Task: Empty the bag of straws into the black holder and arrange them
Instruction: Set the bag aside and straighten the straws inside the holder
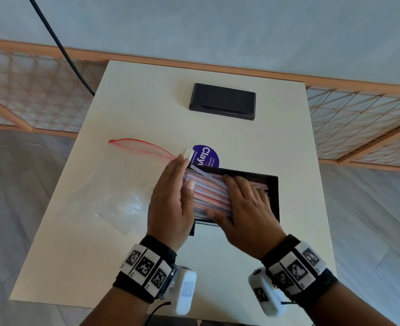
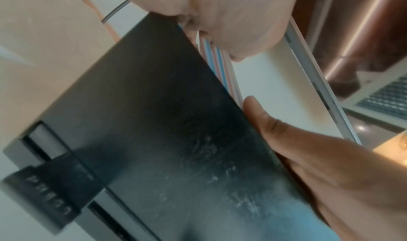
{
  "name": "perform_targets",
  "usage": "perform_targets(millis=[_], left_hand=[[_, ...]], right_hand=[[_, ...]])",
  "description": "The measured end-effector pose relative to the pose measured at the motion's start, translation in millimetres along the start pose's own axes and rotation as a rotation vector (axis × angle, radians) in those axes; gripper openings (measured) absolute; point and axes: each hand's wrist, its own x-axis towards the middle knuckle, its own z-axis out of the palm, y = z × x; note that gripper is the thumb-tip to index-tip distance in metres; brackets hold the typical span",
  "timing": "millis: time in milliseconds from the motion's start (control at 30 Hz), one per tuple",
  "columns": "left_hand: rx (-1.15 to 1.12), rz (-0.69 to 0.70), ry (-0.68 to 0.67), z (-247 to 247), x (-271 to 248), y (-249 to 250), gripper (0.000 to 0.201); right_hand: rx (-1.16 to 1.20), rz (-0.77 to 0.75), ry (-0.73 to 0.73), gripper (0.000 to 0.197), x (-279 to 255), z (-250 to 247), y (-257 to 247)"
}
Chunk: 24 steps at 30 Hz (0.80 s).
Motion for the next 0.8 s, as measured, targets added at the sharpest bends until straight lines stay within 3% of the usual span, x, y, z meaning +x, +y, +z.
perform_targets(millis=[200, 400, 567, 800], left_hand=[[0.024, 0.027, -0.04, -1, -1, -1, 0.055], [0.086, 0.03, -0.056, 2, -2, -5, 0.057], [0.113, 0.033, -0.052, 1, -4, -4, 0.057], [0.194, 0.034, -0.099, 2, -4, -8, 0.061]], right_hand=[[0.005, -0.01, -0.009, 0.079, 5, -4, 5], [-0.049, -0.033, -0.062, 0.093, 10, -9, 5], [-0.057, -0.07, -0.025, 0.081, 6, -6, 3], [-0.03, -0.023, -0.145, 0.101, 18, -8, 9]])
